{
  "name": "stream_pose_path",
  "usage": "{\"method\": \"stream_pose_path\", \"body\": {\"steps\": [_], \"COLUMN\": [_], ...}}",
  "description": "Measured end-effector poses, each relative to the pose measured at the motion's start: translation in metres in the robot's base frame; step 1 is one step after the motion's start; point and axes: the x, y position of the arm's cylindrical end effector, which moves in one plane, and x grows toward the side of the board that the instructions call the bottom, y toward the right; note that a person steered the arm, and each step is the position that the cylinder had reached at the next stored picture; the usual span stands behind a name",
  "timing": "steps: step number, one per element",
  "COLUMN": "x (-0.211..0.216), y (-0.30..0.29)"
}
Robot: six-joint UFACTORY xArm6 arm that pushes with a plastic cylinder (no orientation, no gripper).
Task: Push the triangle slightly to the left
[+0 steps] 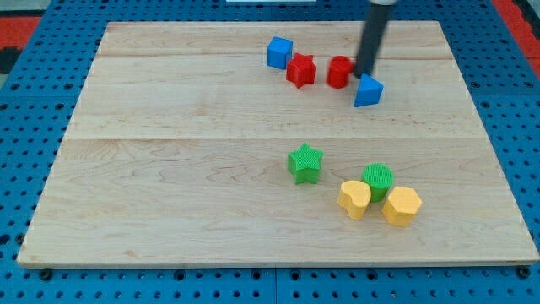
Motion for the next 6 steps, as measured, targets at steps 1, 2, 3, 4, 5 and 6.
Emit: {"method": "stream_pose_path", "body": {"steps": [1,2,3,4,5,6], "x": [-0.007,-0.007,0.011,0.047,0.022,0.003], "y": [-0.075,0.037,0.14,0.119,0.038,-0.047]}}
